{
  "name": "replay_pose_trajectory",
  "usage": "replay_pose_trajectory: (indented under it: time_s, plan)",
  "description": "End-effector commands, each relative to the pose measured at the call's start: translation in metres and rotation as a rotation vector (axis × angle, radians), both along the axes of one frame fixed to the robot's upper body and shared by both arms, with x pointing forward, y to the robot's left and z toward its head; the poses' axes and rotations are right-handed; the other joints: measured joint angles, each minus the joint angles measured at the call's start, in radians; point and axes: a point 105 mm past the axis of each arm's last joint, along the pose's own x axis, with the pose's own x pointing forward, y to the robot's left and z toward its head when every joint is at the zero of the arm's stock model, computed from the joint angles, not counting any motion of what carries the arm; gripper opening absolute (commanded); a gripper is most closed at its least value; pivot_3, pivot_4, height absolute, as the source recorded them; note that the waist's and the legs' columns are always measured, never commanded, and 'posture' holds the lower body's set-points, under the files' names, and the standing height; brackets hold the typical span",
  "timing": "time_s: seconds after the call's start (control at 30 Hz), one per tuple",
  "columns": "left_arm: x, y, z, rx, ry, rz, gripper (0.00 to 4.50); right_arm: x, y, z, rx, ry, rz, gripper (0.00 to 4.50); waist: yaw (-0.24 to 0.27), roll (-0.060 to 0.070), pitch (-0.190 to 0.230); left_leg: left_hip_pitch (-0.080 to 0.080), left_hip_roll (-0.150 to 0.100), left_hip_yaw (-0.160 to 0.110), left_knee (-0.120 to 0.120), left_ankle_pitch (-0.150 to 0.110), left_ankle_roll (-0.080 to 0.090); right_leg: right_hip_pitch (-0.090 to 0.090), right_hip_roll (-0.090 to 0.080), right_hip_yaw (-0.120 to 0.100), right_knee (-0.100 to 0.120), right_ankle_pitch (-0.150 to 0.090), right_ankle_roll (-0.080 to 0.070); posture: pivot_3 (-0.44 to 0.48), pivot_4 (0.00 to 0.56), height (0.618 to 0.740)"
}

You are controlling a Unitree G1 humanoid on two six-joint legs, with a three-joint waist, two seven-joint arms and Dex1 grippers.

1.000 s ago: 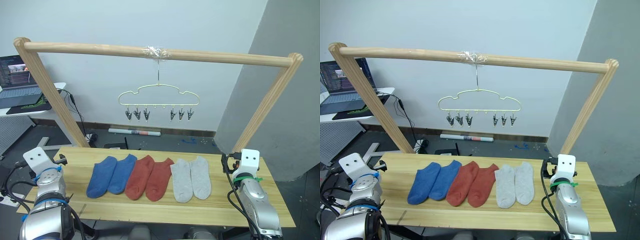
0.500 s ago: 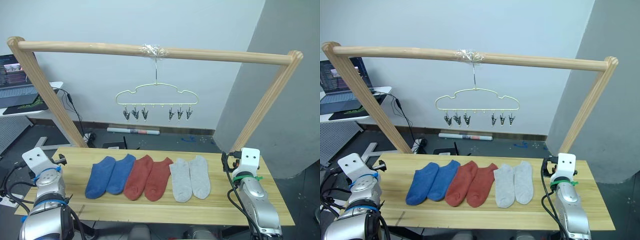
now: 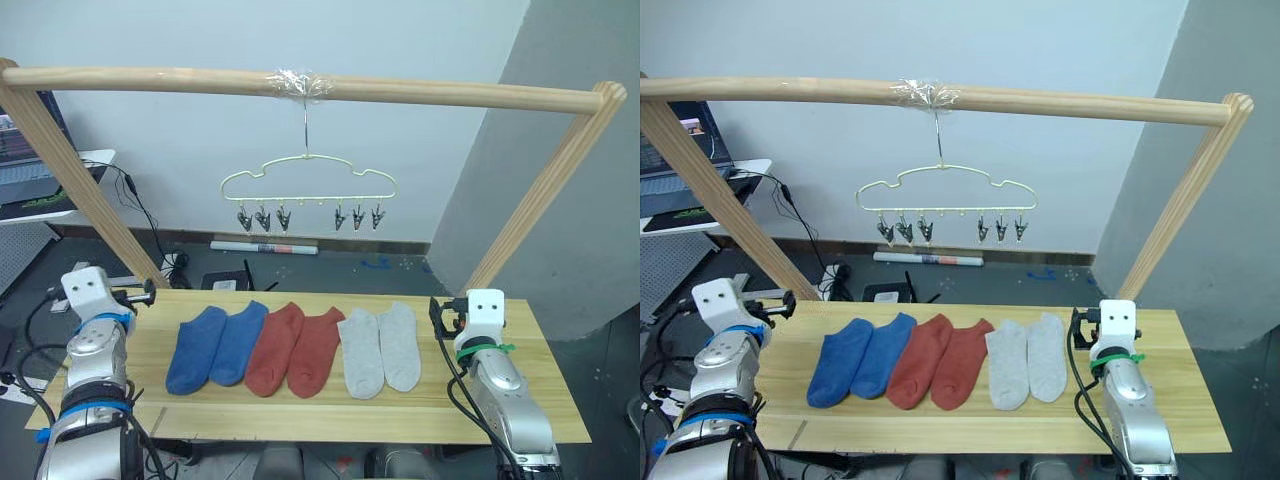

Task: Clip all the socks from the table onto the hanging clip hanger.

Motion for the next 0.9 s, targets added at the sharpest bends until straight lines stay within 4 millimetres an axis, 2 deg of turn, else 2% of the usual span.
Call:
replay_pose_trajectory:
  time_s: [0.03,0.2,0.33,0.43,0.6,0.7,0.83,0.9]
  plan:
    - [0.006,-0.053,0.048,0.003,-0.096,-0.323,4.48,0.007,0.022,0.035,0.05,-0.081,0.181,4.5,-0.001,0.001,0.024,-0.001,0.0,0.0,0.0,0.0,0.0,0.0,0.0,0.0,-0.001,0.0,0.0,0.239,0.2,0.74]
    - [-0.006,-0.11,0.09,0.041,-0.208,-0.613,4.48,-0.001,0.056,0.065,0.06,-0.14,0.457,4.5,0.007,0.004,0.069,-0.004,0.001,-0.004,-0.001,0.0,0.0,-0.001,0.0,0.0,-0.005,0.0,0.0,0.245,0.238,0.74]
    - [-0.01,-0.14,0.114,0.039,-0.289,-0.686,4.48,-0.017,0.091,0.098,0.115,-0.209,0.702,4.5,0.006,0.007,0.098,-0.01,0.001,-0.005,0.0,0.0,0.0,-0.004,-0.001,0.0,-0.007,-0.001,0.001,0.238,0.266,0.74]
    - [-0.012,-0.157,0.123,0.017,-0.324,-0.714,4.48,-0.026,0.108,0.118,0.149,-0.245,0.82,4.5,0.005,0.006,0.115,-0.013,0.0,-0.006,0.0,0.0,0.0,-0.005,-0.001,-0.001,-0.007,-0.001,0.002,0.231,0.27,0.74]
    - [-0.004,-0.162,0.132,-0.032,-0.366,-0.664,4.48,-0.03,0.123,0.138,0.141,-0.287,0.902,4.5,0.007,0.005,0.125,-0.018,0.0,-0.011,0.001,0.0,0.0,-0.008,-0.002,-0.007,-0.008,0.001,-0.002,0.212,0.269,0.74]
    - [0.001,-0.161,0.136,-0.074,-0.396,-0.617,3.88,-0.029,0.128,0.15,0.142,-0.319,0.916,4.5,0.006,0.005,0.129,-0.019,0.0,-0.015,0.001,0.0,-0.001,-0.007,-0.003,-0.014,-0.007,0.001,-0.002,0.202,0.263,0.74]
    - [0.003,-0.16,0.132,-0.079,-0.387,-0.574,2.71,-0.03,0.131,0.157,0.139,-0.333,0.93,4.5,0.005,0.005,0.13,-0.02,0.0,-0.019,0.001,0.001,-0.002,-0.007,-0.003,-0.018,-0.007,0.002,-0.003,0.195,0.261,0.74]
    - [0.003,-0.159,0.133,-0.077,-0.39,-0.561,2.71,-0.031,0.132,0.159,0.14,-0.337,0.936,4.5,0.005,0.005,0.13,-0.02,0.0,-0.02,0.001,0.001,-0.002,-0.007,-0.003,-0.02,-0.007,0.002,-0.003,0.191,0.26,0.74]
